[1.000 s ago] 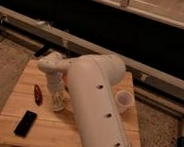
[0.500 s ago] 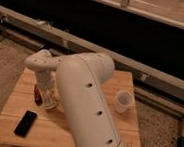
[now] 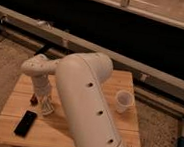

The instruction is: Wipe the white sponge on the table

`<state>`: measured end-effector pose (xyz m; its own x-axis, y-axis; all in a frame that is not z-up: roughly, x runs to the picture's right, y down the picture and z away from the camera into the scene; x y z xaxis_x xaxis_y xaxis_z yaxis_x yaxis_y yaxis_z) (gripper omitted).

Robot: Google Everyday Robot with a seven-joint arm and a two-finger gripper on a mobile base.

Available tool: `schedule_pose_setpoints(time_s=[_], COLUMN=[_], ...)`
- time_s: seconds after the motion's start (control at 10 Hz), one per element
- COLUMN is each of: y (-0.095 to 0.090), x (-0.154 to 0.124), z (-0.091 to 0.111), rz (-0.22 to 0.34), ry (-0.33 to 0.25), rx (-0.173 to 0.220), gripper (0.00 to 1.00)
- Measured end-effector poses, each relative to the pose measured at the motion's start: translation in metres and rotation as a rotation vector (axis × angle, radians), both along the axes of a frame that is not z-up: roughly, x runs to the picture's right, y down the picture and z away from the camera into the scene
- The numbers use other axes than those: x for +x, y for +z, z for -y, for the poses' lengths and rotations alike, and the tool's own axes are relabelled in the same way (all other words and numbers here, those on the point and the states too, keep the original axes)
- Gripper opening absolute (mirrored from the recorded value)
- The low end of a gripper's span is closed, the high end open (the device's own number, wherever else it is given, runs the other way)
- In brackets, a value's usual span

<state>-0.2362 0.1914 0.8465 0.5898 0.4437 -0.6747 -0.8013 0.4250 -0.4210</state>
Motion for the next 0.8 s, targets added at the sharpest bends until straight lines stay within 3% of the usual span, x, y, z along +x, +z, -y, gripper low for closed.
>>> schedule_pose_setpoints(time_s=[0.6, 0.8], y=[-0.020, -0.021], x=[0.013, 0.014], z=[-0.030, -0.031], rz=[-0.010, -0.011], ry=[-0.046, -0.046], rx=[-0.048, -0.051], gripper=[0.17, 0.17])
